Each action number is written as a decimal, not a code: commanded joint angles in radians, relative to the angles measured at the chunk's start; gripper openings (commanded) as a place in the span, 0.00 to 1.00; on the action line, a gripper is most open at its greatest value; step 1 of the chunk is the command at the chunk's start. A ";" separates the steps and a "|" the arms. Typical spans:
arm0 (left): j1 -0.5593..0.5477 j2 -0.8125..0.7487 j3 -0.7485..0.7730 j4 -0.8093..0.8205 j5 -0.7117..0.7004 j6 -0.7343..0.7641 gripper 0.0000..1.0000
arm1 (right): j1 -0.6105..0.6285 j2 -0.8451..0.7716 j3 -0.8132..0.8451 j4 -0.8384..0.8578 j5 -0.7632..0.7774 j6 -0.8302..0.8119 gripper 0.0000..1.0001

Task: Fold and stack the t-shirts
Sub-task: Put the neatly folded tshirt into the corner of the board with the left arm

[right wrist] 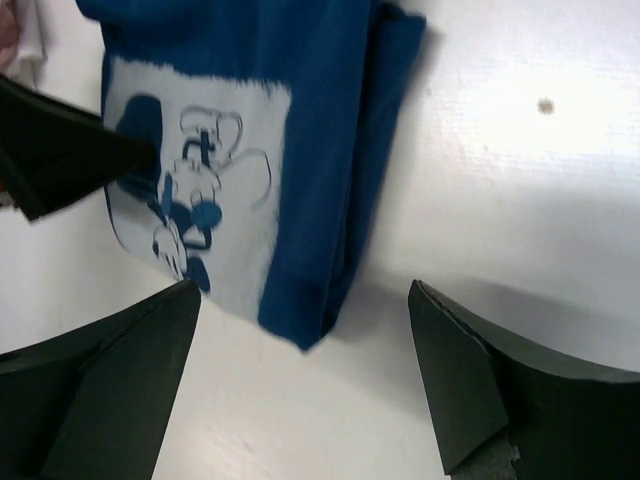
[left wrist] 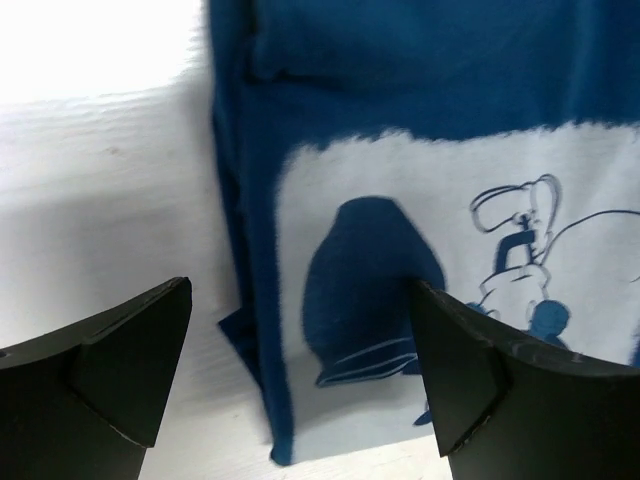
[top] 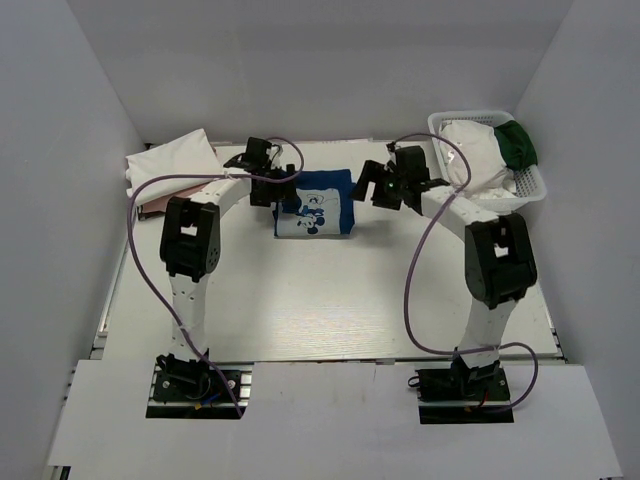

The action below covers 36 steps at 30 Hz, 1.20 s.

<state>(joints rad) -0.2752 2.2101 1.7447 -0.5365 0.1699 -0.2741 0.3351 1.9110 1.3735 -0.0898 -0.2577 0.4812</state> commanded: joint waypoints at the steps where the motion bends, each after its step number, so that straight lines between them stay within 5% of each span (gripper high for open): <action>1: -0.009 0.025 0.047 -0.016 0.063 0.012 1.00 | -0.002 -0.133 -0.089 0.045 0.020 -0.024 0.90; 8: -0.018 0.089 0.039 -0.019 0.105 -0.002 0.87 | -0.004 -0.296 -0.234 0.045 0.089 -0.027 0.90; 10: -0.018 0.108 0.050 -0.028 0.105 -0.002 0.74 | -0.004 -0.326 -0.264 0.050 0.097 -0.029 0.90; 11: -0.018 0.117 0.064 -0.028 0.120 0.009 0.65 | -0.002 -0.348 -0.274 0.055 0.101 -0.033 0.90; 12: -0.018 0.129 0.073 -0.057 0.120 0.009 0.43 | -0.004 -0.354 -0.281 0.058 0.104 -0.038 0.90; 16: -0.045 0.086 0.062 -0.068 0.073 0.050 0.00 | -0.005 -0.403 -0.323 0.052 0.175 -0.055 0.90; 36: -0.003 -0.136 0.252 -0.120 -0.535 0.498 0.00 | -0.008 -0.478 -0.442 0.111 0.523 -0.125 0.90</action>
<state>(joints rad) -0.3012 2.1651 1.9339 -0.6579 -0.2119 0.1265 0.3294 1.4754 0.9386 -0.0406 0.1886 0.3798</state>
